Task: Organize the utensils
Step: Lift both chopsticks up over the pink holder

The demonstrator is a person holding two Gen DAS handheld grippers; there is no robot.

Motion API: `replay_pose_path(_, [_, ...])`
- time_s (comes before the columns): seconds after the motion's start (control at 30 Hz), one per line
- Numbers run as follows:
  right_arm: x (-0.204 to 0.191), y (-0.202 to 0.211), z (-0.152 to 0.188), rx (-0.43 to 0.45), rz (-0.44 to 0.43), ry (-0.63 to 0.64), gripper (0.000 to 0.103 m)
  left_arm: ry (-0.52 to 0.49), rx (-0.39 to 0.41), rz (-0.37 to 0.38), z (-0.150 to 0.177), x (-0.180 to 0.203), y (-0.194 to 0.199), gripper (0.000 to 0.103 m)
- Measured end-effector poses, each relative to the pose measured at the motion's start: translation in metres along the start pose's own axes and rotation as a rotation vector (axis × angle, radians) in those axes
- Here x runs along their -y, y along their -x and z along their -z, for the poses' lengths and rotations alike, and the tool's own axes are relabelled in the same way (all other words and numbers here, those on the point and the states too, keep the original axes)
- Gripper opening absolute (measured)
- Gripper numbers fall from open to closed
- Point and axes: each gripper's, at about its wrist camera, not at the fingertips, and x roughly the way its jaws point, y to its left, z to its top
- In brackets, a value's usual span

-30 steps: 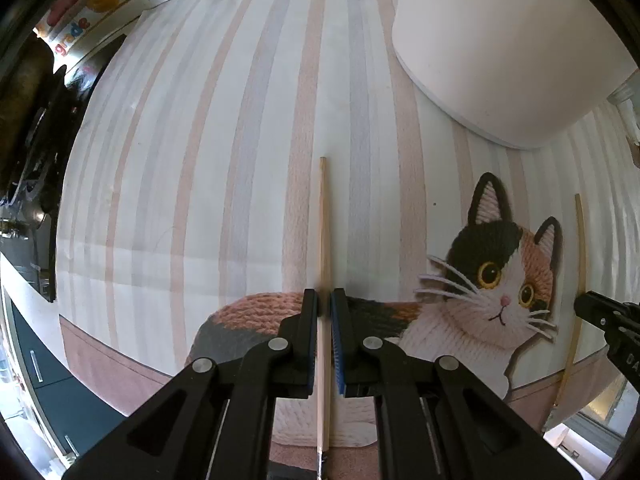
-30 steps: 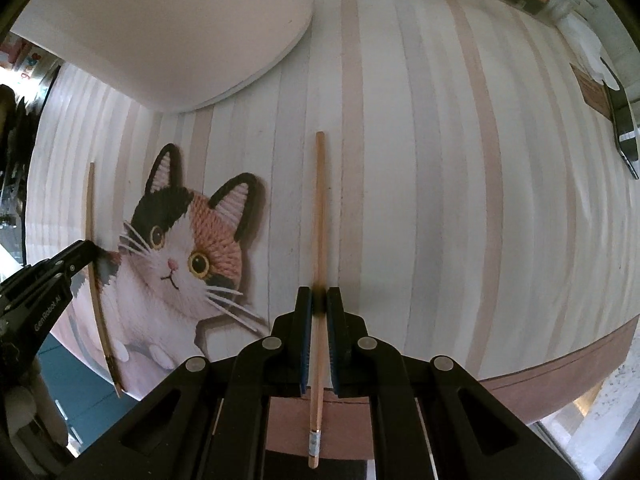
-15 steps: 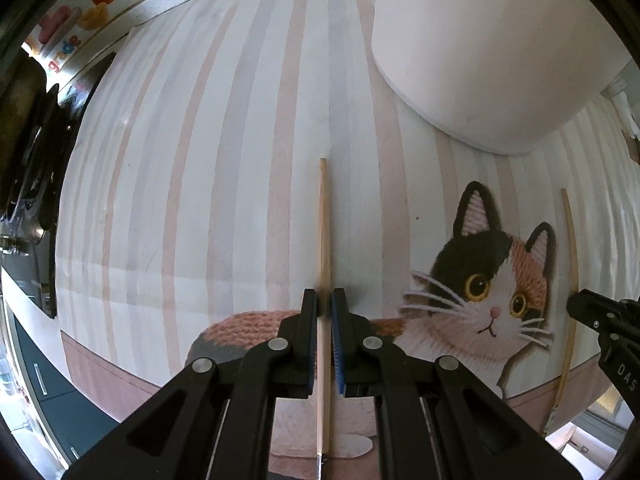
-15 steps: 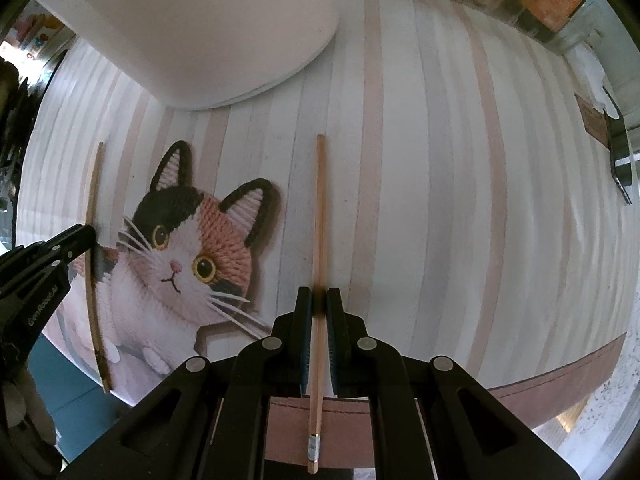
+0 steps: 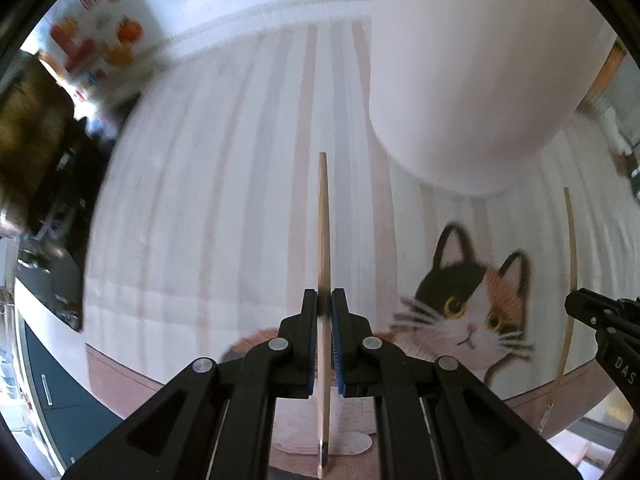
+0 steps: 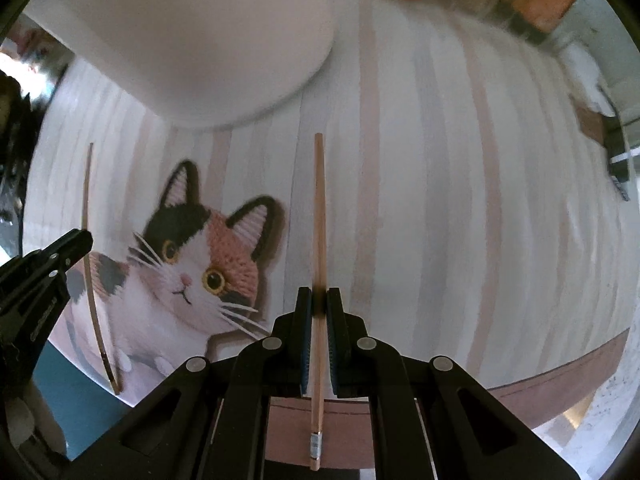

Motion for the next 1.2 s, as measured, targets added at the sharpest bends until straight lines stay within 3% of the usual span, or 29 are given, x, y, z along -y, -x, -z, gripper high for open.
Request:
replay_pose_path(0.2, [0.002, 0.050, 0.003, 0.177, -0.006, -0.030, 0.007, 0.016, 0.120, -0.018, -0.012, -0.009, 0.046, 0.004])
replay_pose_path(0.53, [0.010, 0.116, 0.006, 0.400, -0.026, -0.087, 0.007, 0.069, 0.236, -0.003, -0.030, -0.031, 0.087, 0.004])
replay_pose_path(0.9, [0.023, 0.175, -0.006, 0.567, -0.085, -0.167, 0.007, 0.165, 0.364, 0.133, -0.060, -0.056, 0.157, 0.004])
replay_pose_path(1.2, [0.021, 0.277, -0.034, 0.781, -0.214, -0.180, 0.007, 0.192, 0.542, 0.233, -0.093, -0.070, 0.252, 0.004])
